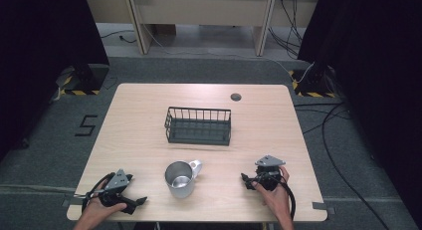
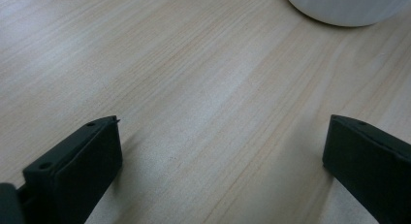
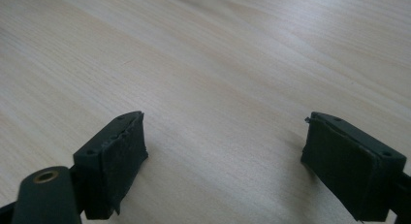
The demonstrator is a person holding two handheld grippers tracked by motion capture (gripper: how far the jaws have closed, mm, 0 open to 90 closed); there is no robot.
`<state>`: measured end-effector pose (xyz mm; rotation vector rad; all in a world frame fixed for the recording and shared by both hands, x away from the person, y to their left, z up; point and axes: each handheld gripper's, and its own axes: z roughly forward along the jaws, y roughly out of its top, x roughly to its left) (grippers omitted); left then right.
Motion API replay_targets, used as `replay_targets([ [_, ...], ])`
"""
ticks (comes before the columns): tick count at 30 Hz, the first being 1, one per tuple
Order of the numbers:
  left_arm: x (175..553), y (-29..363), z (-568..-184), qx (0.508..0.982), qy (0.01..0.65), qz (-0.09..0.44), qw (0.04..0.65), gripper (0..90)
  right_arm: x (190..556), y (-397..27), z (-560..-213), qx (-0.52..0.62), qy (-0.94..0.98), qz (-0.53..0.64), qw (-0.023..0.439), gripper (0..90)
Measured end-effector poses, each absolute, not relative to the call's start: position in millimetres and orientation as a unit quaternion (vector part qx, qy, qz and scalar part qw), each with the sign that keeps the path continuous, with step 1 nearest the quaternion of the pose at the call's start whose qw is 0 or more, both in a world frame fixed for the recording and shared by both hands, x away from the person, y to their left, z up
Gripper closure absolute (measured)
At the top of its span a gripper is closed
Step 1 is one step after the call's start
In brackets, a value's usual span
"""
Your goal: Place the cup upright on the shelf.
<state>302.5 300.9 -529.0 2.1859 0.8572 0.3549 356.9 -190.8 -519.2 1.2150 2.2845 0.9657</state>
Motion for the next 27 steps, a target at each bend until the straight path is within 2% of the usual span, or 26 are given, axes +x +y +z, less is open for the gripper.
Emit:
replay_targets([
  [11, 302.5, 301.0, -528.9, 0.854, 0.334, 0.138, 0.374, 0.0, 346.4, -185.4, -511.9, 0.414, 0.802, 0.382, 0.199, 15.8],
  [27, 302.6, 301.0, -528.8, 0.855, 0.333, 0.138, 0.374, 0.0, 326.8, -156.5, -497.5, 0.347, 0.788, 0.478, 0.172, 16.5],
])
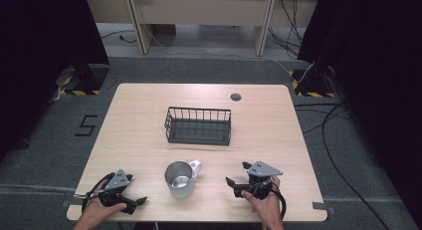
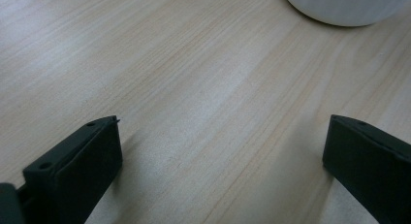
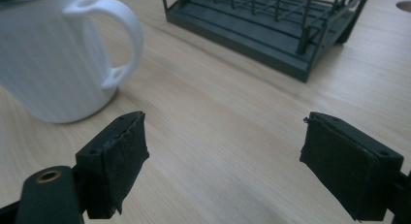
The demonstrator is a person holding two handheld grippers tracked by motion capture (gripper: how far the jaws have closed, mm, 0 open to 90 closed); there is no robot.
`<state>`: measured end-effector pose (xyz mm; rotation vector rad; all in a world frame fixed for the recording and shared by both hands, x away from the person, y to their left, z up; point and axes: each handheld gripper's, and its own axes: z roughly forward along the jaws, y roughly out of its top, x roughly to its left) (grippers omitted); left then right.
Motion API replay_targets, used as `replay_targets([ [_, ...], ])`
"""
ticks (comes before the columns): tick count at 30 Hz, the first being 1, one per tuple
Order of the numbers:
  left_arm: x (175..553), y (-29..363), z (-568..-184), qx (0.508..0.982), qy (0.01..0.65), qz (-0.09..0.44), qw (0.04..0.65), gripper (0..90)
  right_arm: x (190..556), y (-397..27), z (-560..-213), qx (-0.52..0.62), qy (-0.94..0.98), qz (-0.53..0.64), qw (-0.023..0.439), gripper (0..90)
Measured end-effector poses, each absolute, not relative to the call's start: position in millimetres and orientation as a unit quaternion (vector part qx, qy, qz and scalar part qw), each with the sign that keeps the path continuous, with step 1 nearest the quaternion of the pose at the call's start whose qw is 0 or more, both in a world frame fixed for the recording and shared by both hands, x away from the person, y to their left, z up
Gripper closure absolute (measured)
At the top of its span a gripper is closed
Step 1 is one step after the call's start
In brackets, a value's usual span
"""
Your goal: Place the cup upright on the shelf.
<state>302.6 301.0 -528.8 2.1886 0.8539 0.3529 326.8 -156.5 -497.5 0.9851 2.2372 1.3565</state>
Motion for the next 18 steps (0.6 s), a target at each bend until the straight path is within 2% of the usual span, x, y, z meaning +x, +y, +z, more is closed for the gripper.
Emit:
replay_targets([
  [6, 302.6, 301.0, -528.9, 0.854, 0.333, 0.138, 0.374, 0.0, 327.1, -145.8, -492.1, 0.329, 0.790, 0.488, 0.172, 21.5],
  [11, 302.6, 301.0, -528.9, 0.854, 0.334, 0.138, 0.374, 0.0, 329.6, -127.6, -485.5, 0.291, 0.799, 0.497, 0.170, 32.6],
  [18, 302.6, 301.0, -529.0, 0.854, 0.334, 0.138, 0.374, 0.0, 331.2, -113.2, -477.5, 0.269, 0.796, 0.520, 0.154, 33.7],
])
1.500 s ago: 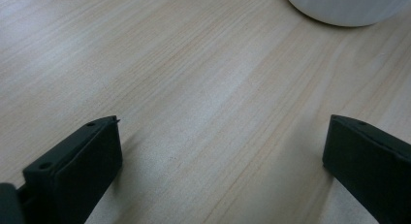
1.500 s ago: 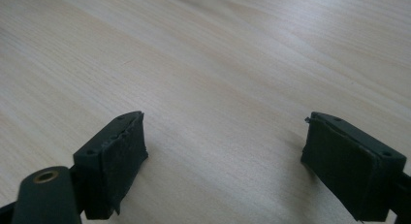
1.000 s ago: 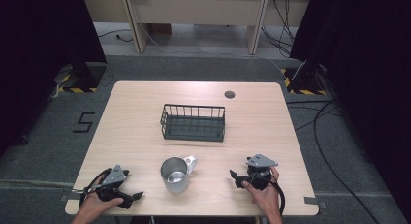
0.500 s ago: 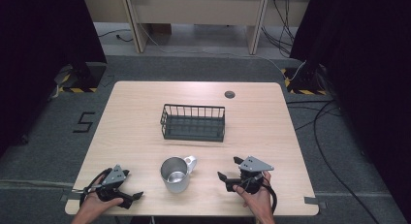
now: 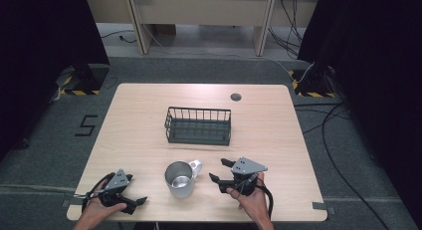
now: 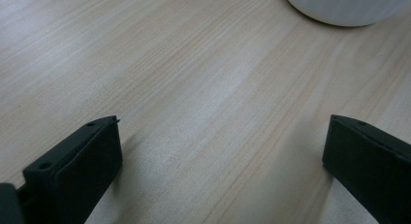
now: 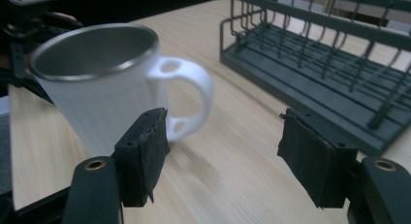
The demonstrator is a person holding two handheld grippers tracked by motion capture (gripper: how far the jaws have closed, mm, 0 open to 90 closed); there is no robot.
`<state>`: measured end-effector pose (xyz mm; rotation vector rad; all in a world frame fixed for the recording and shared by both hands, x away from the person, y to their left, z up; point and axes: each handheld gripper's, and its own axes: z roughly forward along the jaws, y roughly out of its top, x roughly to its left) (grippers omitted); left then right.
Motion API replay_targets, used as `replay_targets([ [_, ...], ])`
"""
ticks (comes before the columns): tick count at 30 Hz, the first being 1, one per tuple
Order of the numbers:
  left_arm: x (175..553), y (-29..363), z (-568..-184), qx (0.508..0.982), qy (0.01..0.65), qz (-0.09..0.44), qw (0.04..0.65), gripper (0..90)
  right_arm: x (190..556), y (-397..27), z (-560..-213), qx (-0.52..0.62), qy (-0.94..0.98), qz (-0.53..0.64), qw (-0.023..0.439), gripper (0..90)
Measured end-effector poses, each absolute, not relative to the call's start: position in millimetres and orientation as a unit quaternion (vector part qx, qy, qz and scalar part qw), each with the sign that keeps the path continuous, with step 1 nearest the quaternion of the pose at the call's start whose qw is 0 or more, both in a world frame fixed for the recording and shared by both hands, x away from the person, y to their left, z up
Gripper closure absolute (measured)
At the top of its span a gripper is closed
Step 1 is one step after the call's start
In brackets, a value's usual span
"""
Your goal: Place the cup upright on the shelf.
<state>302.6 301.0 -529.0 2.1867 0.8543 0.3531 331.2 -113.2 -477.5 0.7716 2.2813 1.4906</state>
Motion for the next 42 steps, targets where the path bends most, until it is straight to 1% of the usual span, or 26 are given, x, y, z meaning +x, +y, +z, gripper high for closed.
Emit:
replay_targets([
  [2, 302.6, 301.1, -528.9, 0.854, 0.334, 0.137, 0.374, 0.0, 331.3, -108.5, -473.0, 0.263, 0.794, 0.526, 0.153, 34.2],
  [3, 302.6, 301.0, -528.9, 0.854, 0.333, 0.138, 0.374, 0.0, 332.3, -102.4, -468.2, 0.254, 0.794, 0.532, 0.150, 36.6],
  [9, 302.5, 301.0, -528.9, 0.854, 0.334, 0.138, 0.374, 0.0, 336.7, -82.7, -460.5, 0.232, 0.800, 0.534, 0.146, 37.3],
  [14, 302.6, 301.1, -528.9, 0.854, 0.334, 0.138, 0.374, 0.0, 340.5, -74.8, -457.5, 0.229, 0.796, 0.544, 0.137, 37.3],
  [21, 302.5, 301.0, -528.9, 0.854, 0.334, 0.138, 0.374, 0.0, 340.6, -64.4, -451.4, 0.219, 0.790, 0.560, 0.116, 32.5],
  [22, 302.5, 301.0, -528.9, 0.854, 0.334, 0.138, 0.374, 0.0, 340.8, -61.9, -451.2, 0.216, 0.792, 0.560, 0.111, 30.8],
  [23, 302.5, 301.0, -528.8, 0.854, 0.334, 0.138, 0.374, 0.0, 339.7, -57.5, -451.3, 0.214, 0.793, 0.560, 0.105, 26.2],
  [24, 302.5, 301.0, -528.8, 0.854, 0.334, 0.138, 0.374, 0.0, 339.7, -57.5, -451.3, 0.214, 0.793, 0.560, 0.105, 26.2],
  [25, 302.5, 301.1, -528.8, 0.854, 0.334, 0.138, 0.374, 0.0, 338.4, -52.7, -451.5, 0.208, 0.798, 0.557, 0.098, 19.4],
  [26, 302.5, 301.1, -528.8, 0.854, 0.334, 0.138, 0.374, 0.0, 338.4, -52.7, -451.5, 0.208, 0.798, 0.557, 0.098, 19.4],
  [28, 302.5, 301.1, -528.8, 0.855, 0.333, 0.138, 0.373, 0.0, 336.0, -44.6, -452.4, 0.189, 0.806, 0.553, 0.091, 15.2],
  [42, 302.4, 301.1, -528.7, 0.855, 0.332, 0.138, 0.373, 0.0, 335.3, -31.2, -462.6, 0.169, 0.817, 0.547, 0.065, 15.2],
])
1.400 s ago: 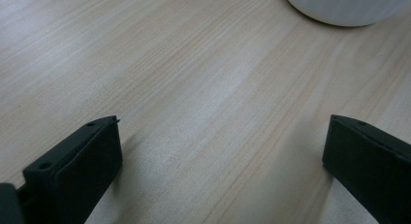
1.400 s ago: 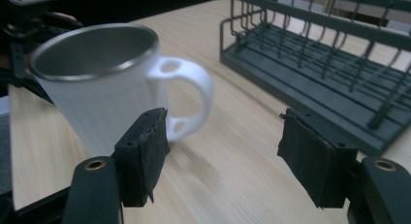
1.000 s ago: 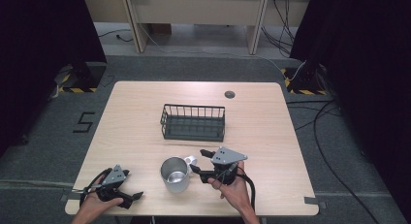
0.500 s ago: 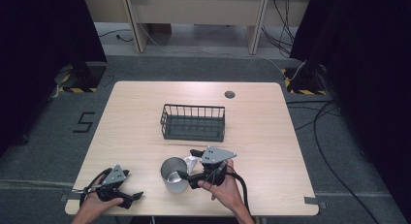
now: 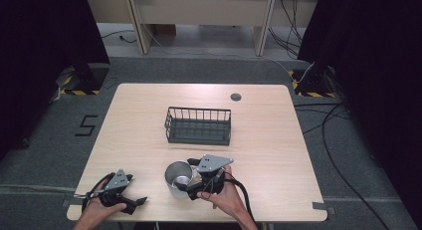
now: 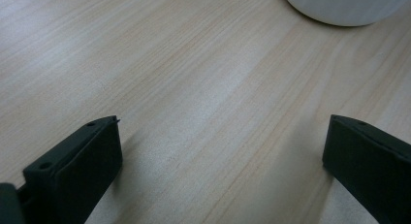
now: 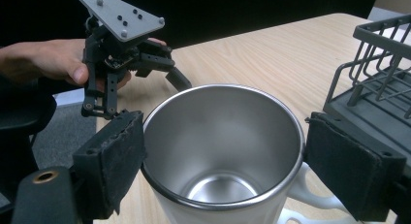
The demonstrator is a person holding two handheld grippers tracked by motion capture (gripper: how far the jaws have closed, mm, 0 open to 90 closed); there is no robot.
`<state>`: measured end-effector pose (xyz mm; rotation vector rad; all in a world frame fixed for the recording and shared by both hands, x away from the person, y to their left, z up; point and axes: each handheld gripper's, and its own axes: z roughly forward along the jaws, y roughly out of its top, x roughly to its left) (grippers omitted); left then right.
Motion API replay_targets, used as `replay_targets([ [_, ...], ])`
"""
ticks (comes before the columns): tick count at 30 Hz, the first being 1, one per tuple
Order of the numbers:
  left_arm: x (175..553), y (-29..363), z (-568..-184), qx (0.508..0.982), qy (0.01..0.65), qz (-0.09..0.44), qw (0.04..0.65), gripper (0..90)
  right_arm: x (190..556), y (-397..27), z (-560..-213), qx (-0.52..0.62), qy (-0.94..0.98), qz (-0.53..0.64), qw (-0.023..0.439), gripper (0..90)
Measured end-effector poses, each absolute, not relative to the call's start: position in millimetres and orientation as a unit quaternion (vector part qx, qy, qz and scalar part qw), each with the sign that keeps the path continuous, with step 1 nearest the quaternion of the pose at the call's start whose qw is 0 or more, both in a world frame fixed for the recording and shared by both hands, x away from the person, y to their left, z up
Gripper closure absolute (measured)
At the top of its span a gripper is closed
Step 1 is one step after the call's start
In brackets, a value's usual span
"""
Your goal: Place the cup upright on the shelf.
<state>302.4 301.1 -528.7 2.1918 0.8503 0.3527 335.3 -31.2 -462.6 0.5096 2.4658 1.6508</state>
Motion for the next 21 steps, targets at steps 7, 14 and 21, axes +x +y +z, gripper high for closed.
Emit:
replay_targets([
  [7, 302.4, 301.1, -528.7, 0.855, 0.332, 0.138, 0.373, 0.0, 318.1, -33.6, -464.2, 0.187, 0.826, 0.525, 0.084, 10.9],
  [14, 302.5, 301.2, -528.6, 0.856, 0.332, 0.138, 0.372, 0.0, 307.3, -33.7, -467.3, 0.195, 0.837, 0.501, 0.102, 13.5],
  [21, 302.5, 301.2, -528.6, 0.856, 0.332, 0.138, 0.372, 0.0, 313.5, -27.1, -466.7, 0.176, 0.834, 0.507, 0.124, 14.9],
])
